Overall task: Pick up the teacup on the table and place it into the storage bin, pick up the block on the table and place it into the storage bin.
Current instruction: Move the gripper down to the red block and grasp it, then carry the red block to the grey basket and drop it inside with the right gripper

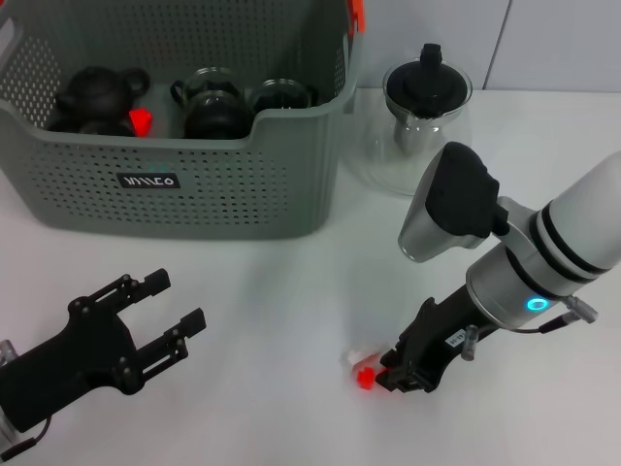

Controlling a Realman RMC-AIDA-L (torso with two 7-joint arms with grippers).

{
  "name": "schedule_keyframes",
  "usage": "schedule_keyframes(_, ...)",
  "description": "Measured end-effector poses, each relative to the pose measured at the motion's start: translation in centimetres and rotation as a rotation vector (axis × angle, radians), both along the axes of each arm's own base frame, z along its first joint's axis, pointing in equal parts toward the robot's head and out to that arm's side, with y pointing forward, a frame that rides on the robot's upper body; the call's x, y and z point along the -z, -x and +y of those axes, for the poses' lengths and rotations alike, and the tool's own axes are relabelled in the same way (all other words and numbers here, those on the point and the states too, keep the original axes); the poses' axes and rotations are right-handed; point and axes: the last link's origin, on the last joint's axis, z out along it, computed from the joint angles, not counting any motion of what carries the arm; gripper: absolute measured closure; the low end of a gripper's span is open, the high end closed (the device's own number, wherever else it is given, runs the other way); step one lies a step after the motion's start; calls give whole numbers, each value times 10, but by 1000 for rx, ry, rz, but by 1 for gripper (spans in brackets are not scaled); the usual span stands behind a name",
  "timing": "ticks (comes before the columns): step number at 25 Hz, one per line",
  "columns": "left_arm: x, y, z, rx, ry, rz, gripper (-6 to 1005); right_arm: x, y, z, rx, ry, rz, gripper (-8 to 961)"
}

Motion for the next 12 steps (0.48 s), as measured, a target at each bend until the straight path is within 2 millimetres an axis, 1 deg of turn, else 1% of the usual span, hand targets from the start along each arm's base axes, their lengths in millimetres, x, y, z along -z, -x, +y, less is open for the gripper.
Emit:
schedule_keyframes(3, 0, 0, 0, 0, 0, 0, 324, 1, 1, -1, -9, 8, -7, 628)
schedule_keyframes(8, 0, 0, 0, -2, -1, -1, 325, -2, 3, 1, -1, 4, 0, 775)
schedule_keyframes(12, 0, 1, -2, -7, -3, -1, 325, -16, 10, 3, 10, -14, 51, 775)
